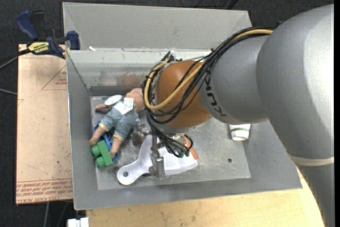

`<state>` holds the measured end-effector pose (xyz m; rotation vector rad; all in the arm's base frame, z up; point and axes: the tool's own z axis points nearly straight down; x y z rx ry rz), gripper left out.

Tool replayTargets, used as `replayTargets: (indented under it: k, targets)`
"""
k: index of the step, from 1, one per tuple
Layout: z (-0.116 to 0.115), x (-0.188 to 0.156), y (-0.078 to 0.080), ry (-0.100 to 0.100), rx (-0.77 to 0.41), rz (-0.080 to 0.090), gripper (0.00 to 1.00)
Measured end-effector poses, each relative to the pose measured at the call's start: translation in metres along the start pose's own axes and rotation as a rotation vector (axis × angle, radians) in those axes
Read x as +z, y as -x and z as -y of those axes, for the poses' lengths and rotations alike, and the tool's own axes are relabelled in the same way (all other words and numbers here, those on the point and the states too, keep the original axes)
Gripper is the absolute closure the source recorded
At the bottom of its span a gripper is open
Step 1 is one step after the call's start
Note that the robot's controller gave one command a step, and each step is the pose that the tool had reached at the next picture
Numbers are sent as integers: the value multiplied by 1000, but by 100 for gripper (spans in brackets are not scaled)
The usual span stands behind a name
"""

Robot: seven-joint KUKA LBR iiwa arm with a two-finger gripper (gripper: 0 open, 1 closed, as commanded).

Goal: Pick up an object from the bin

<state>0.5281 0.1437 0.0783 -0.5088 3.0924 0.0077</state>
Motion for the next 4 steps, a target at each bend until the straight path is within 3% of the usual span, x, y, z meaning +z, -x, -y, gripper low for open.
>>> replayTargets:
  k: [1,3,4]
  targets:
    - [-12,13,-36,2,-10,3,100]
    - [-12,10,-35,2,-12,-1,100]
    - [-12,-7,-38,2,-11,-8,100]
